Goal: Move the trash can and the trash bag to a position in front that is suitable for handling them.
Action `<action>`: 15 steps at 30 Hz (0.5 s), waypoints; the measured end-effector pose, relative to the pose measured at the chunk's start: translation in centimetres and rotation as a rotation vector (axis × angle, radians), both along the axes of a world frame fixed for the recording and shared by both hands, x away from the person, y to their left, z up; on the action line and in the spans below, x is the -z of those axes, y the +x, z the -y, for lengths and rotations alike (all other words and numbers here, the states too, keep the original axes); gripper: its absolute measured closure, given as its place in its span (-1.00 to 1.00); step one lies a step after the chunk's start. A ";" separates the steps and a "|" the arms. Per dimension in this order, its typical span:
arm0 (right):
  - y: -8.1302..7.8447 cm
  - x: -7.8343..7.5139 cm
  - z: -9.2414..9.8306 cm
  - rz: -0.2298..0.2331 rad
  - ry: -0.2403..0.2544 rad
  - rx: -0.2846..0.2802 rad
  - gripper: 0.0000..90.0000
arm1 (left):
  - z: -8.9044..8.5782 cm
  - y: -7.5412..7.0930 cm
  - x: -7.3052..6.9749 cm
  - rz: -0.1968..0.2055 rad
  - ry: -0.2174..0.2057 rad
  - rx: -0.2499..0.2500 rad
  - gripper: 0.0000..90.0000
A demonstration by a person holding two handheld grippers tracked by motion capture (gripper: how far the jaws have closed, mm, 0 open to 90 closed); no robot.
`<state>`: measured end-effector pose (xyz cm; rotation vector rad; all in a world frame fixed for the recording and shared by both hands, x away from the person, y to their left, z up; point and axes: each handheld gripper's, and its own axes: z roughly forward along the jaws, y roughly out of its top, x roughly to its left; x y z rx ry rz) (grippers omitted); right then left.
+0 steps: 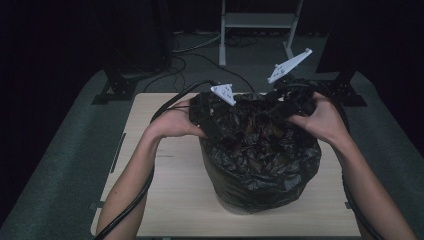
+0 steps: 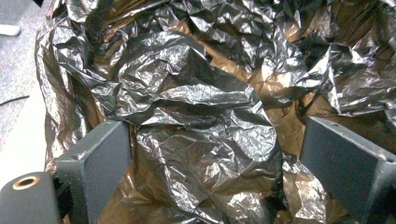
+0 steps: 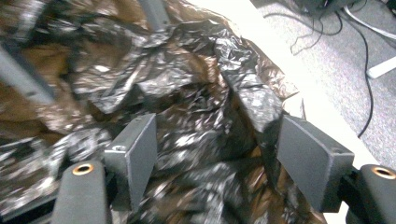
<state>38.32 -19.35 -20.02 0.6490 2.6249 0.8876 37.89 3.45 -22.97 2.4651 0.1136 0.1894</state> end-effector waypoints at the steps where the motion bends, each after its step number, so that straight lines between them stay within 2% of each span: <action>1: 0.4 0.3 -0.2 -0.012 -0.005 0.005 -0.38 | -0.1 0.0 0.1 -0.001 0.001 0.001 -0.82; 3: 1.1 0.9 -0.4 -0.055 0.001 0.007 -0.38 | -0.2 0.0 0.2 -0.002 0.003 0.001 -0.82; 6: 1.6 1.9 -0.5 -0.109 -0.014 -0.001 -0.34 | -0.4 -0.1 0.2 0.000 0.006 0.002 -0.82; 15: 1.9 3.5 -0.1 -0.264 -0.068 0.006 -0.24 | -0.5 -0.3 0.2 0.001 -0.003 0.002 -0.82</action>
